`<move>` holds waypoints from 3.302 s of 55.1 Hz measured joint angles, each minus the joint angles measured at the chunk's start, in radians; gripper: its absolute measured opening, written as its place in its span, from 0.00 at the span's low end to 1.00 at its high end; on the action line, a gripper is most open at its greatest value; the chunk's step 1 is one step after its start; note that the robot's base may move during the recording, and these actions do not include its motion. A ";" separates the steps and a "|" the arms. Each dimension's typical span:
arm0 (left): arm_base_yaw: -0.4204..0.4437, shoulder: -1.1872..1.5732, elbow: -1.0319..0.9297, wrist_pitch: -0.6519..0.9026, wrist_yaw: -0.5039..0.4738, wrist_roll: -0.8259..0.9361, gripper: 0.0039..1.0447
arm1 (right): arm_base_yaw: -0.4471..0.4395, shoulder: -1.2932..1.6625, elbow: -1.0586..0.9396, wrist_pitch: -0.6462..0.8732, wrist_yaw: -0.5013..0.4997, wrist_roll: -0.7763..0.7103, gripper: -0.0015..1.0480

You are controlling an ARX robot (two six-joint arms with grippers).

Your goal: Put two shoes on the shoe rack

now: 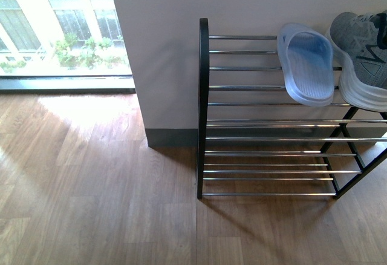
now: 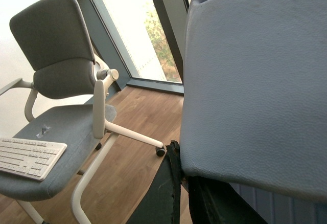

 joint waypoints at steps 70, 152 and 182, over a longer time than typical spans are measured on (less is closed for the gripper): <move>-0.318 0.335 0.290 -0.338 0.304 -0.425 0.01 | 0.000 -0.101 0.000 -0.081 0.006 0.000 0.91; -0.774 2.129 1.857 -0.509 0.068 -0.406 0.38 | 0.000 -0.101 0.000 -0.081 0.003 0.000 0.91; -0.602 1.194 0.673 0.618 0.049 -0.341 0.25 | 0.000 -0.101 0.000 -0.081 0.002 0.000 0.91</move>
